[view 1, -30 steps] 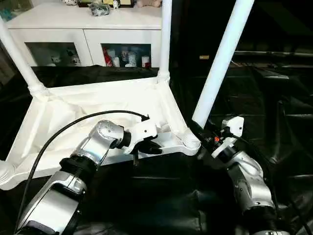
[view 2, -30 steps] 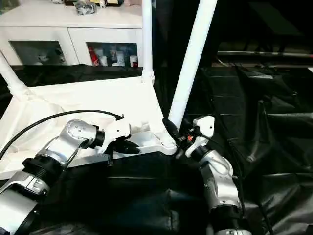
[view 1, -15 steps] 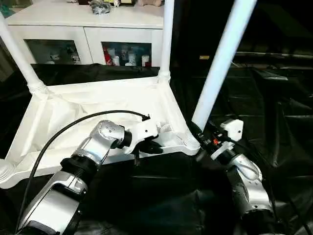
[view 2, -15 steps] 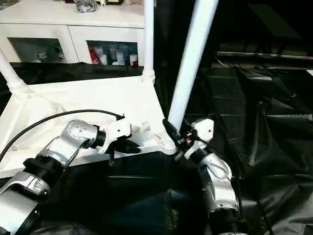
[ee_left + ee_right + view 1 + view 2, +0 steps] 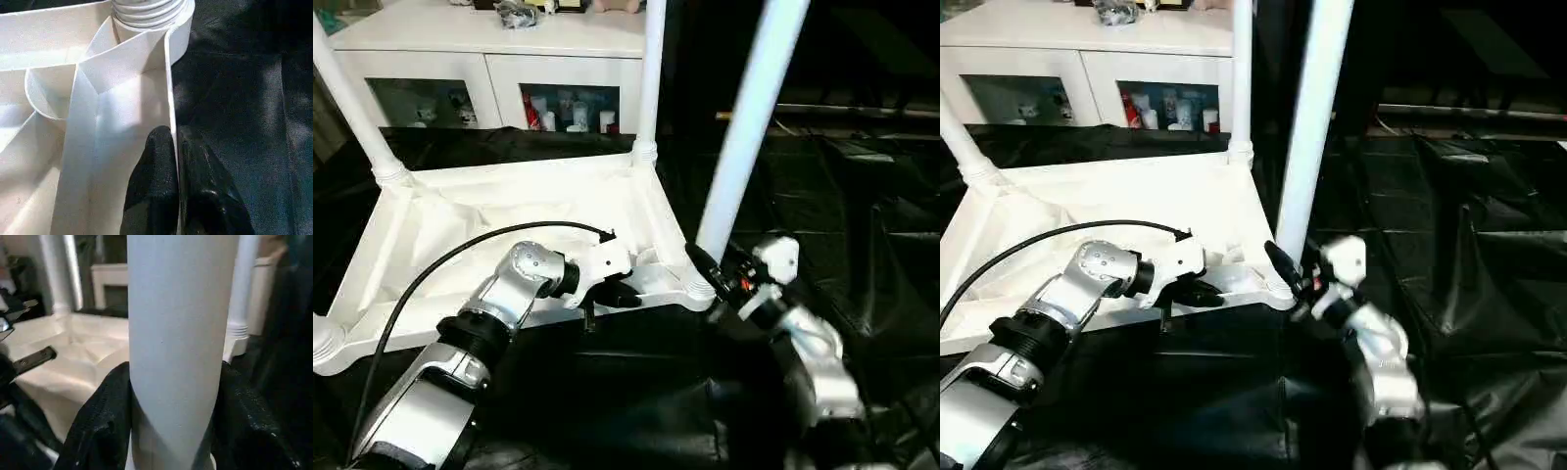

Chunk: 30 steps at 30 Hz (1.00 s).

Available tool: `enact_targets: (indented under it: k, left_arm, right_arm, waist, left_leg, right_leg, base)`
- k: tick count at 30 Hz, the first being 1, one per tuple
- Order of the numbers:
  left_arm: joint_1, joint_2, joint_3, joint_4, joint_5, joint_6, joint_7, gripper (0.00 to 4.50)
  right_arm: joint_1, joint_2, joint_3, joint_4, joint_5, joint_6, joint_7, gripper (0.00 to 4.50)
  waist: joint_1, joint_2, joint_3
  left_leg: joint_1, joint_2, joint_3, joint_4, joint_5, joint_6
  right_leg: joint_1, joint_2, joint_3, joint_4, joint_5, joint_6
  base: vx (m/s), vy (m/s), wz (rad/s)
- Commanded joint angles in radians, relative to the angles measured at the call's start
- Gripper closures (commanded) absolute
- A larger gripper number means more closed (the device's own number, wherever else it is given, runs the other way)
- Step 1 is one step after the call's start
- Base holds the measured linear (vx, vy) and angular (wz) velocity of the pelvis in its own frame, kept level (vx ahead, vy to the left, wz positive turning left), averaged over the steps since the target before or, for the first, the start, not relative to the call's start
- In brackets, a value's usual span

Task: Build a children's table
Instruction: Insert table leg to table base

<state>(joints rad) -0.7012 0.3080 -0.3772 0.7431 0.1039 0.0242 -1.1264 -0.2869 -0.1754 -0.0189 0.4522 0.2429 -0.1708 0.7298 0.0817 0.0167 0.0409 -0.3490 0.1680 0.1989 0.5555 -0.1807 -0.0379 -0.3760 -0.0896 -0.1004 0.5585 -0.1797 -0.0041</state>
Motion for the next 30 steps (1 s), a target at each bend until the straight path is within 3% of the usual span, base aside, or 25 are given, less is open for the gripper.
enact_targets:
  k: [1, 4, 7, 11, 12, 16, 17, 18, 19, 20, 22, 23, 26, 30]
  left_arm:
    - [-0.024, 0.015, -0.012, 0.017, 0.034, 0.004, 0.005, 4.5]
    - [-0.027, 0.02, -0.013, 0.022, 0.037, 0.001, 0.0, 4.5]
    - [-0.026, 0.02, -0.009, 0.027, 0.035, -0.008, 0.009, 4.5]
    - [-0.028, 0.013, -0.002, 0.034, 0.03, -0.019, 0.021, 4.5]
    - [-0.03, 0.008, -0.001, 0.04, 0.03, -0.026, 0.026, 4.5]
    - [-0.042, -0.001, -0.001, 0.049, 0.033, -0.04, 0.039, 4.5]
    - [-0.046, -0.004, 0.0, 0.047, 0.029, -0.044, 0.036, 4.5]
    - [-0.048, -0.006, 0.002, 0.047, 0.025, -0.049, 0.032, 4.5]
    - [-0.048, -0.01, 0.0, 0.051, 0.027, -0.058, 0.035, 4.5]
    - [-0.048, -0.01, 0.0, 0.052, 0.028, -0.059, 0.036, 4.5]
    - [-0.046, -0.015, -0.004, 0.061, 0.034, -0.066, 0.046, 4.5]
    - [-0.045, -0.017, -0.005, 0.063, 0.035, -0.067, 0.048, 4.5]
    - [-0.048, -0.023, -0.005, 0.074, 0.039, -0.079, 0.06, 4.5]
    - [-0.059, -0.031, -0.006, 0.1, 0.046, -0.095, 0.075, 4.5]
  right_arm:
    - [0.043, -0.018, 0.076, 0.105, -0.053, 0.13, 0.051, 2.65]
    - [-0.022, -0.065, 0.096, 0.142, -0.07, 0.177, 0.111, 2.65]
    - [-0.069, -0.099, 0.089, 0.123, -0.039, 0.23, 0.156, 2.65]
    - [-0.107, -0.111, 0.057, 0.095, 0.01, 0.271, 0.171, 2.65]
    - [-0.119, -0.113, 0.043, 0.09, 0.035, 0.293, 0.181, 2.65]
    - [-0.153, -0.132, 0.016, 0.075, 0.089, 0.353, 0.218, 2.65]
    - [-0.163, -0.137, 0.004, 0.063, 0.112, 0.387, 0.232, 2.65]
    - [-0.17, -0.139, -0.008, 0.054, 0.133, 0.418, 0.241, 2.65]
    - [-0.173, -0.137, -0.029, 0.044, 0.157, 0.449, 0.234, 2.65]
    - [-0.172, -0.137, -0.03, 0.042, 0.159, 0.45, 0.232, 2.65]
    - [-0.153, -0.13, -0.044, 0.015, 0.173, 0.456, 0.212, 2.65]
    - [-0.146, -0.127, -0.047, 0.006, 0.176, 0.452, 0.205, 2.65]
    - [-0.116, -0.116, -0.047, -0.033, 0.182, 0.447, 0.192, 2.65]
    - [-0.029, -0.082, -0.03, -0.108, 0.158, 0.395, 0.158, 2.65]
  waist:
    - [-0.01, 0.005, -0.025]
    - [-0.016, -0.001, -0.026]
    - [-0.017, -0.001, -0.026]
    - [-0.013, 0.0, -0.031]
    - [-0.012, 0.004, -0.032]
    - [-0.004, 0.003, -0.039]
    - [-0.002, 0.013, -0.039]
    - [-0.001, 0.011, -0.04]
    - [0.001, 0.016, -0.042]
    - [0.003, 0.013, -0.045]
    - [0.004, 0.024, -0.046]
    - [0.003, 0.02, -0.047]
    - [0.004, 0.022, -0.053]
    - [0.0, 0.041, -0.054]
  left_leg:
    - [0.024, 0.073, -0.057, -0.08, -0.538, -0.015]
    - [0.023, 0.072, -0.057, -0.076, -0.523, -0.01]
    - [0.028, 0.072, -0.055, -0.072, -0.513, -0.007]
    - [0.023, 0.077, -0.052, -0.077, -0.482, -0.007]
    - [0.023, 0.078, -0.05, -0.077, -0.475, -0.006]
    - [0.017, 0.081, -0.045, -0.077, -0.42, -0.001]
    - [0.016, 0.08, -0.042, -0.076, -0.401, -0.002]
    - [0.015, 0.081, -0.04, -0.076, -0.387, 0.001]
    - [0.016, 0.08, -0.038, -0.074, -0.378, 0.003]
    - [0.014, 0.081, -0.033, -0.071, -0.345, 0.007]
    - [0.01, 0.08, -0.031, -0.068, -0.311, 0.011]
    - [0.008, 0.08, -0.03, -0.068, -0.302, 0.014]
    - [0.005, 0.078, -0.027, -0.06, -0.244, 0.04]
    - [-0.001, 0.076, -0.031, -0.06, -0.242, 0.047]
  right_leg:
    - [0.0, -0.094, 0.057, -0.116, -0.677, -0.086]
    - [0.0, -0.095, 0.053, -0.119, -0.704, -0.077]
    - [-0.004, -0.094, 0.054, -0.118, -0.697, -0.087]
    - [0.002, -0.092, 0.059, -0.107, -0.618, -0.108]
    - [0.002, -0.091, 0.061, -0.105, -0.599, -0.116]
    - [0.012, -0.09, 0.063, -0.093, -0.503, -0.147]
    - [0.013, -0.089, 0.065, -0.089, -0.467, -0.162]
    - [0.018, -0.086, 0.063, -0.086, -0.441, -0.173]
    - [0.019, -0.085, 0.063, -0.083, -0.423, -0.18]
    - [0.02, -0.085, 0.065, -0.079, -0.376, -0.193]
    - [0.024, -0.084, 0.064, -0.071, -0.323, -0.21]
    - [0.025, -0.083, 0.063, -0.071, -0.309, -0.21]
    - [0.029, -0.083, 0.061, -0.063, -0.255, -0.217]
    - [0.035, -0.083, 0.058, -0.059, -0.228, -0.217]
  base:
    - [0.0, 0.0, 0.0]
    - [0.0, 0.0, 0.0]
    - [0.0, 0.0, 0.0]
    - [0.0, 0.0, 0.0]
    - [0.0, 0.0, 0.0]
    - [0.0, 0.0, 0.0]
    - [0.0, 0.0, 0.0]
    - [0.0, 0.0, 0.0]
    - [0.0, 0.0, 0.0]
    - [0.0, 0.0, 0.0]
    - [0.0, 0.0, 0.0]
    - [0.0, 0.0, 0.0]
    - [0.0, 0.0, 0.0]
    - [0.0, 0.0, 0.0]
